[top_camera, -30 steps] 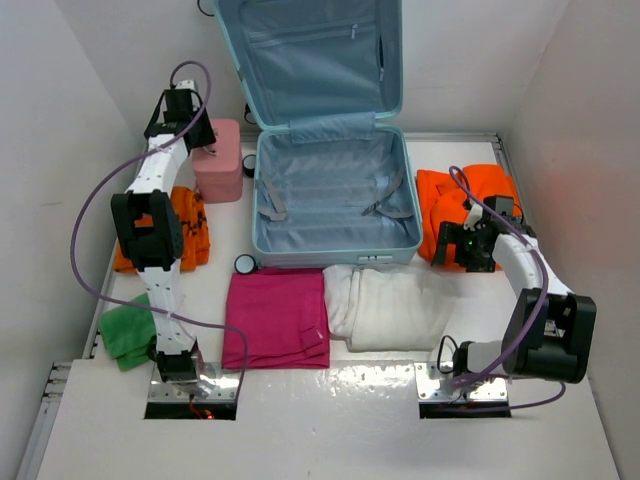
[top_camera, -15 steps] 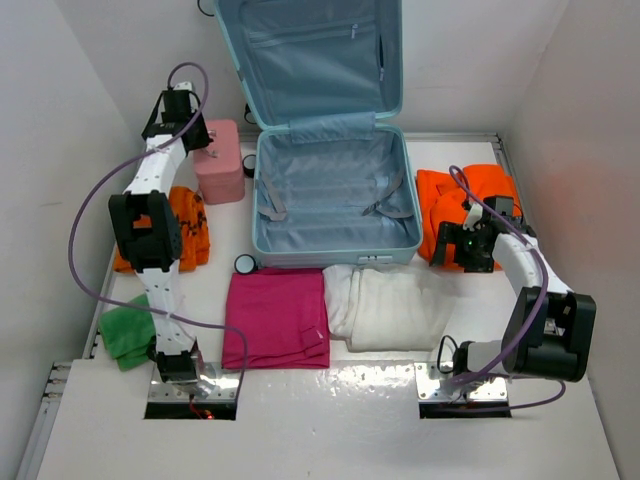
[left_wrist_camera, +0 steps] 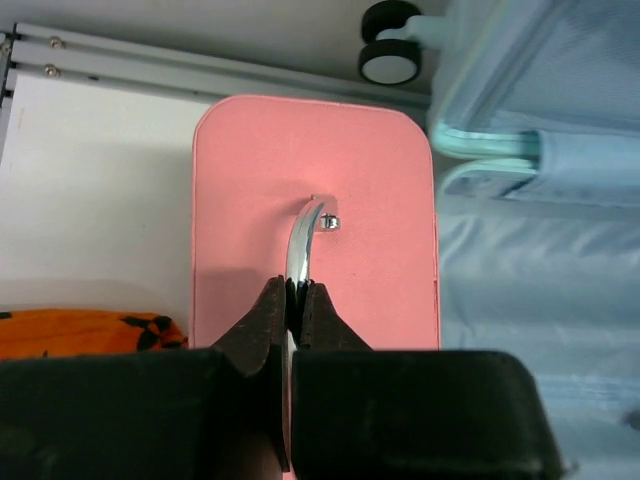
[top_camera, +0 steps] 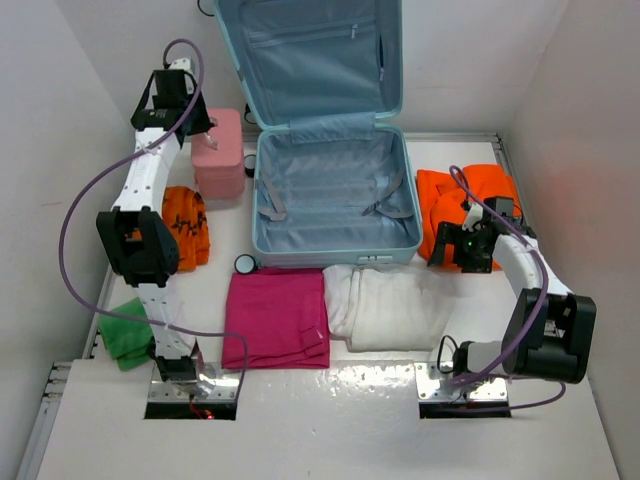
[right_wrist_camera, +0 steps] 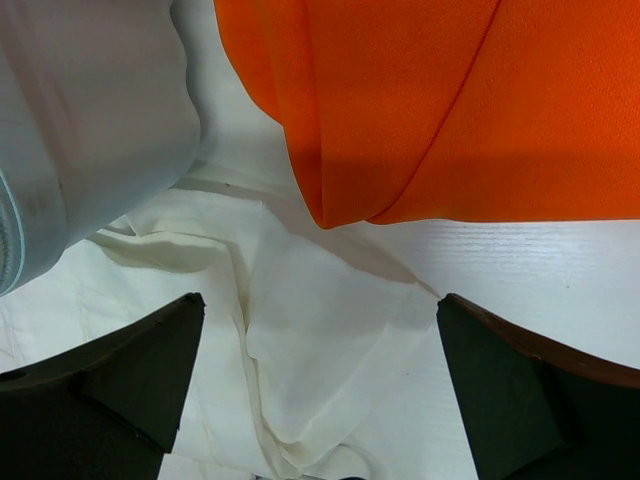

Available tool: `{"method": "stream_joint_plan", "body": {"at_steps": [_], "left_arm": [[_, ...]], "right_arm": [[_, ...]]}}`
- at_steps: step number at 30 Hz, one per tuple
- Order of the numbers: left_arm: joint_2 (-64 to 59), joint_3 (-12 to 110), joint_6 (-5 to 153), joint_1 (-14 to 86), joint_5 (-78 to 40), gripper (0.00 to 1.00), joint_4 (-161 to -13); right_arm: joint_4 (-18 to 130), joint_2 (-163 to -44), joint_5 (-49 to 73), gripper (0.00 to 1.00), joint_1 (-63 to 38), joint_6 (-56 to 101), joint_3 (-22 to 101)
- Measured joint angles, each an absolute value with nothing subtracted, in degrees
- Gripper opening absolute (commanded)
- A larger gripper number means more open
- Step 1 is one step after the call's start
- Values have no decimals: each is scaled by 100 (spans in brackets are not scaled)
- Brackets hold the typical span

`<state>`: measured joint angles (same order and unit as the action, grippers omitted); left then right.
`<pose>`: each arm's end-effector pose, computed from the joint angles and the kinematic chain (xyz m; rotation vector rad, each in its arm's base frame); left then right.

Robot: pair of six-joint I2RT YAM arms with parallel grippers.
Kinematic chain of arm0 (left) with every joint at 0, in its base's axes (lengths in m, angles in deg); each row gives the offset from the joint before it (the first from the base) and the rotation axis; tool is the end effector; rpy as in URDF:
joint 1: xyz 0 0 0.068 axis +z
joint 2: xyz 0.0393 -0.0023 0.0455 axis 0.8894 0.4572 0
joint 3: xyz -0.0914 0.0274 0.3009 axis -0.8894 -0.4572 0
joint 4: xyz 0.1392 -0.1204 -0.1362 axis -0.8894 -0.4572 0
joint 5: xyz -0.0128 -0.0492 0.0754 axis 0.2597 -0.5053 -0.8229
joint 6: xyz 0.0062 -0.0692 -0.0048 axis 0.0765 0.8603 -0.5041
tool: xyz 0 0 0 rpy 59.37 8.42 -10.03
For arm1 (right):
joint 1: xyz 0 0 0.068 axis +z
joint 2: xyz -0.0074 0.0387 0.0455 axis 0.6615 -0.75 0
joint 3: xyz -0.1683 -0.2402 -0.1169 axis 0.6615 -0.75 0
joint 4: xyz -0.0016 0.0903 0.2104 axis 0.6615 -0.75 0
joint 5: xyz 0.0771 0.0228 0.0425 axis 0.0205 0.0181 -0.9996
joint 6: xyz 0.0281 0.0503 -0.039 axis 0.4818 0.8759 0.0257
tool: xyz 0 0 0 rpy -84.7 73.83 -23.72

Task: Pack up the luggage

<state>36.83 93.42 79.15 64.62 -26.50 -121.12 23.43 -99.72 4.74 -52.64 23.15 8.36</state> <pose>0.4682 0.0140 0.3964 -0.3251 2.0722 -0.1735 0.2123 -0.0272 0.2328 0.3679 2.6783 0.3383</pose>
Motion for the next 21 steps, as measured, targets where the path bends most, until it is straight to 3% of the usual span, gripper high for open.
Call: {"method": "stream_joint_plan", "body": {"at_steps": [21], "left_arm": [[2407,9611,7861,4967,-2921,0,-12735]], "right_arm": [[2347,-9782,398,99,-5297,2339,803]]}}
